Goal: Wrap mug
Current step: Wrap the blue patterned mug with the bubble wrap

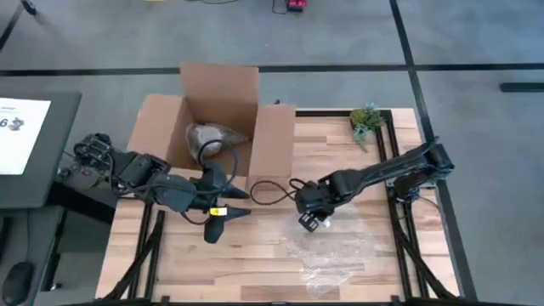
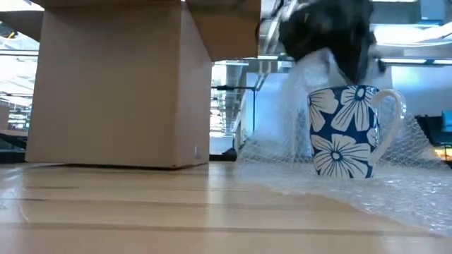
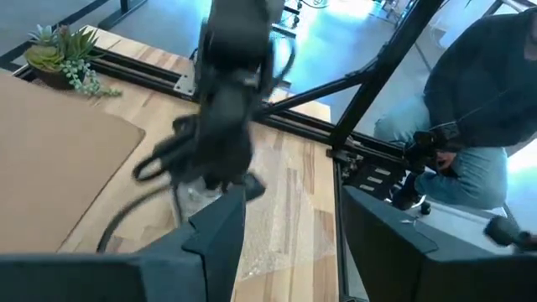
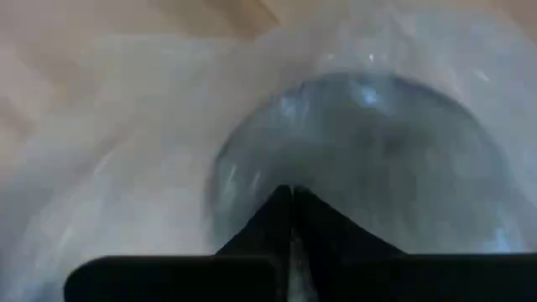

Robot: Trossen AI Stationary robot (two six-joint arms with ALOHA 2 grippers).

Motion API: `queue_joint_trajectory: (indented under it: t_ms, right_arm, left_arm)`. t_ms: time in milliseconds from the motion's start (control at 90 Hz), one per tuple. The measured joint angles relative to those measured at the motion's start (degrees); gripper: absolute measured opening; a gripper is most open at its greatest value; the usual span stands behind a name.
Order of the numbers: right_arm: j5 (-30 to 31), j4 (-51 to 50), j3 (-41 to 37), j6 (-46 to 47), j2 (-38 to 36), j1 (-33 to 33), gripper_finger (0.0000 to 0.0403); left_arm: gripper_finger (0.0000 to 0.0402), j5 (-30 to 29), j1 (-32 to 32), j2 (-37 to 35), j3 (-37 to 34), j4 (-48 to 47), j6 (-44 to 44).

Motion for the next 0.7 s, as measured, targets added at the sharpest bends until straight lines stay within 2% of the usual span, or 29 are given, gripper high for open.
queue_joint_trajectory:
  t_ms: [222,411,511,700]
  right_arm:
    - [-0.11,-1.98,2.56,-3.74,3.99,-1.00,0.0000]
    - [-0.10,-7.15,8.73,-3.77,0.07,-1.30,0.0005]
    - [-0.06,-8.83,11.02,-3.96,-1.73,-1.44,0.0037]
    - [-0.67,-13.43,14.47,-3.12,-5.14,-2.29,0.0132]
  left_arm:
    - [0.0175,0.00,0.00,0.00,-0.01,0.00,0.00]
    - [0.0175,0.00,0.02,0.00,0.01,0.00,0.15]
    - [0.0175,-0.01,0.02,0.00,0.00,-0.02,0.64]
    - [0.0175,0.00,0.02,0.00,0.01,-0.02,1.49]
